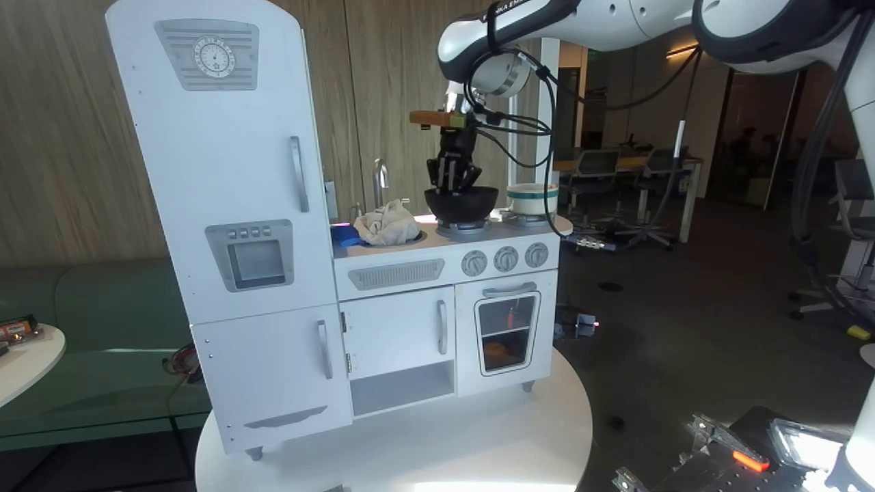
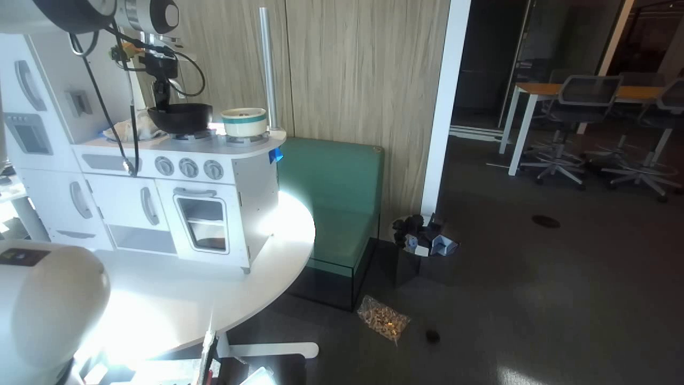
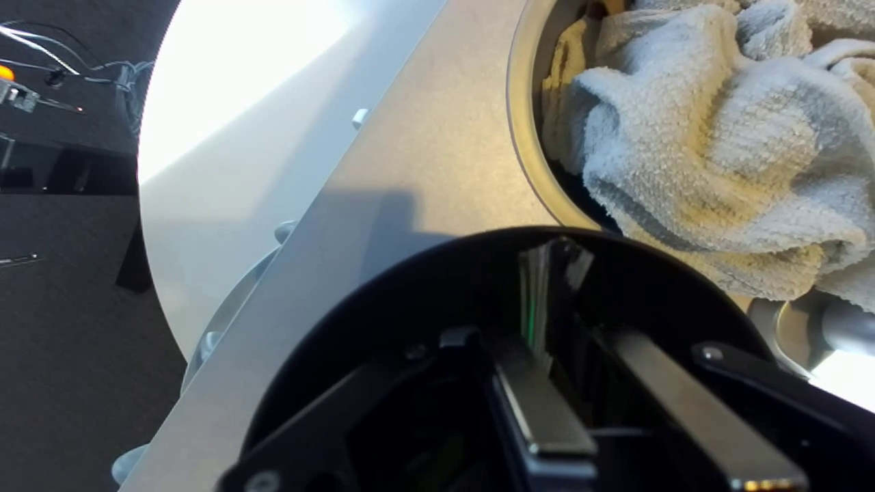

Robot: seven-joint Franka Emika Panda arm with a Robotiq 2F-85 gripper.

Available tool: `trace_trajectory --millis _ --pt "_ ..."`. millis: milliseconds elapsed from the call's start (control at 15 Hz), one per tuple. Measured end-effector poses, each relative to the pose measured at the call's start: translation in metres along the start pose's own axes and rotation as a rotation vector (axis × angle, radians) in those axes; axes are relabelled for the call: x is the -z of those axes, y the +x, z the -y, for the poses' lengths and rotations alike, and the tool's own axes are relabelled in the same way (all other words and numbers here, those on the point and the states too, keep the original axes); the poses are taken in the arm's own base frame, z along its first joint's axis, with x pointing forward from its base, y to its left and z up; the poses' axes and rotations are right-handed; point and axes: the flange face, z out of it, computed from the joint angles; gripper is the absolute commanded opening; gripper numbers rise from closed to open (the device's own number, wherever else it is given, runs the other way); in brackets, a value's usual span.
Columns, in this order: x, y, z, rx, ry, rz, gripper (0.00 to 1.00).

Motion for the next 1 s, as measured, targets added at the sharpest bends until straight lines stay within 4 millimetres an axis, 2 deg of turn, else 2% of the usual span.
trace_trajectory --millis 133,333,467,600,733,1000 --pt "0.000 0.000 0.000 -0.001 0.001 0.000 0.09" --pt "0.003 -0.002 0.000 -0.002 0.009 0.009 0.09" --pt "0.013 -0.005 0.001 -0.005 0.035 0.028 0.09" --pt "0.033 -0.010 0.001 -0.016 0.097 0.063 0.09" --pt "0.062 -0.012 -0.001 -0.033 0.184 0.094 0.08" --pt "0.120 0.003 -0.015 -0.097 0.362 0.128 0.08"
